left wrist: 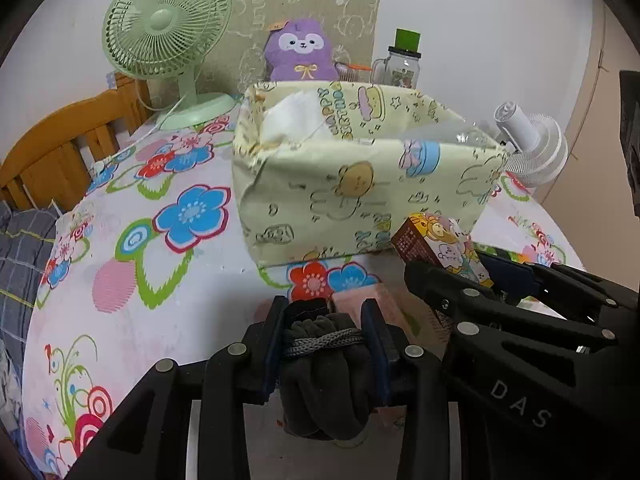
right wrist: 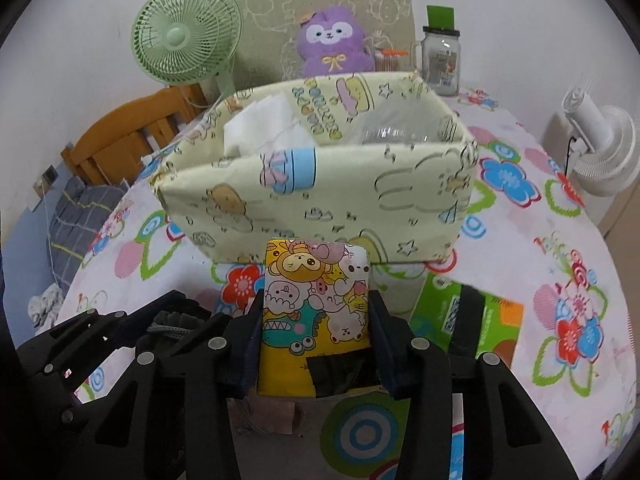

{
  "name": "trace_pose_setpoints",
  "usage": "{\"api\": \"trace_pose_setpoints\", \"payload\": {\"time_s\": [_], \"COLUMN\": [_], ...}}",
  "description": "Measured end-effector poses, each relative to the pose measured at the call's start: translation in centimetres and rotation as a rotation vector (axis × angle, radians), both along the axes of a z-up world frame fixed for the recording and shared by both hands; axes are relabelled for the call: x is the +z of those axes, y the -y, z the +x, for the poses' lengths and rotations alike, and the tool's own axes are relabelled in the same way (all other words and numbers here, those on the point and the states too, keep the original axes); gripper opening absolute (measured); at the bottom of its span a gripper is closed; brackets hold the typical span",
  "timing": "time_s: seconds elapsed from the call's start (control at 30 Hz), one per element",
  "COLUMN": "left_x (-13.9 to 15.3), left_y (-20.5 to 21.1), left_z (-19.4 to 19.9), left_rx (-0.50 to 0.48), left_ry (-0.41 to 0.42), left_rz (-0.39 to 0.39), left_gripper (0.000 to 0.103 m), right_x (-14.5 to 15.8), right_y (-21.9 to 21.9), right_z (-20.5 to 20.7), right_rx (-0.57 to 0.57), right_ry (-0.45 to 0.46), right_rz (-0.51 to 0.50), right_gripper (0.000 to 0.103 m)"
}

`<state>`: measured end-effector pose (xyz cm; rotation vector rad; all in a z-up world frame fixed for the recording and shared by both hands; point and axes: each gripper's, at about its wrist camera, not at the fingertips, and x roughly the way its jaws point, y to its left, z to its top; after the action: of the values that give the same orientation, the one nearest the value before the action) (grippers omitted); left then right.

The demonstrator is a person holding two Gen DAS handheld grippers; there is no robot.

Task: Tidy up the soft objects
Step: 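Lift and carry the cartoon pack and grey pouch over the yellow box with both tools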

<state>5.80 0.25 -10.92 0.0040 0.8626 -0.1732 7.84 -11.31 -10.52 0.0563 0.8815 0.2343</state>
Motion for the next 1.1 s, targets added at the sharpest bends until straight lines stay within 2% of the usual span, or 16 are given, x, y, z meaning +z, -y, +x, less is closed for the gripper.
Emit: {"api": "trace_pose_setpoints", "payload": {"time_s": [1.1], "left_x": [8.1], "left_y": [2.6], "left_z": [-0.5], "left_rx": [0.007], "left_ry": [0.149], "left_rz": [0.026], "left_gripper": [0.038], "right_x": [8.2], "right_y": [2.6], "right_z": [-1.0], "right_rx": [-0.005], "right_ry": [0.165], "right_rz": [0.022], "right_gripper": [0.05]}}
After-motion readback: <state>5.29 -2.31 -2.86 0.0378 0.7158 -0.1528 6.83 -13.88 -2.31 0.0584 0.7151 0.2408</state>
